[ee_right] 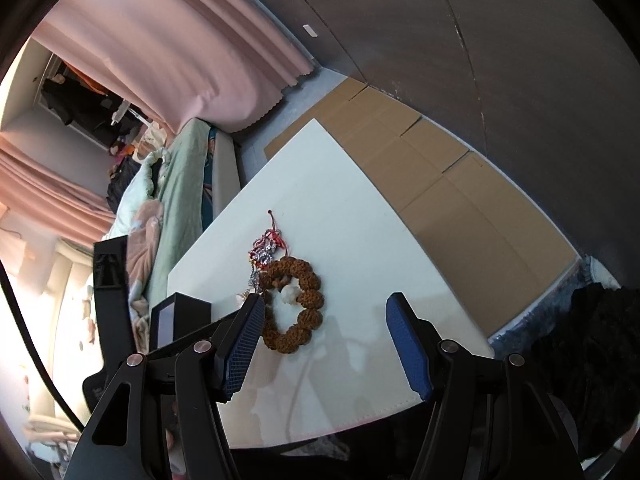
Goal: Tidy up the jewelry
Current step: 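Move both tools back over the remaining jewelry on the table, then grasp the brown seed-bead bracelet with right while left grasps the silver butterfly chain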
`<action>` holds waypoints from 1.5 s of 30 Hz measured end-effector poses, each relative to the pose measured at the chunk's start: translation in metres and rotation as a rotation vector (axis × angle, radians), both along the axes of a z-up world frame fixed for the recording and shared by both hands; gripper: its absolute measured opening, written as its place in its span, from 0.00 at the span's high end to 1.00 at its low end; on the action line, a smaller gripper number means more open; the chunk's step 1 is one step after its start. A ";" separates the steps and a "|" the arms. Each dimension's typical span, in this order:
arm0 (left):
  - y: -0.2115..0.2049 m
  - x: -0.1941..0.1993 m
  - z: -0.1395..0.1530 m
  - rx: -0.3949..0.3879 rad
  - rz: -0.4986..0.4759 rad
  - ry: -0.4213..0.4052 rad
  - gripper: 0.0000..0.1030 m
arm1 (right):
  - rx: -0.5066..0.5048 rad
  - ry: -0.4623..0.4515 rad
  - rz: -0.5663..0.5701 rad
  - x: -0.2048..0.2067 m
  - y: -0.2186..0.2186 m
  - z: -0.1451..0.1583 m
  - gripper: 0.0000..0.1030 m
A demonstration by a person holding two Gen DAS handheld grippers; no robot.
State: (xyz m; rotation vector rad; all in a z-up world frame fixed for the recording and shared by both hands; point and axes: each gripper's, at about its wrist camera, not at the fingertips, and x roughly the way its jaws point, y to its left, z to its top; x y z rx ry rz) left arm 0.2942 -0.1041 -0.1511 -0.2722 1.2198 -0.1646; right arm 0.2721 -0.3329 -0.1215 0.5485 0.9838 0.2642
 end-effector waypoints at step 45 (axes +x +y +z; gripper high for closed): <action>0.047 -0.020 0.009 0.006 0.054 -0.004 0.71 | -0.321 0.070 0.100 0.018 0.074 -0.045 0.81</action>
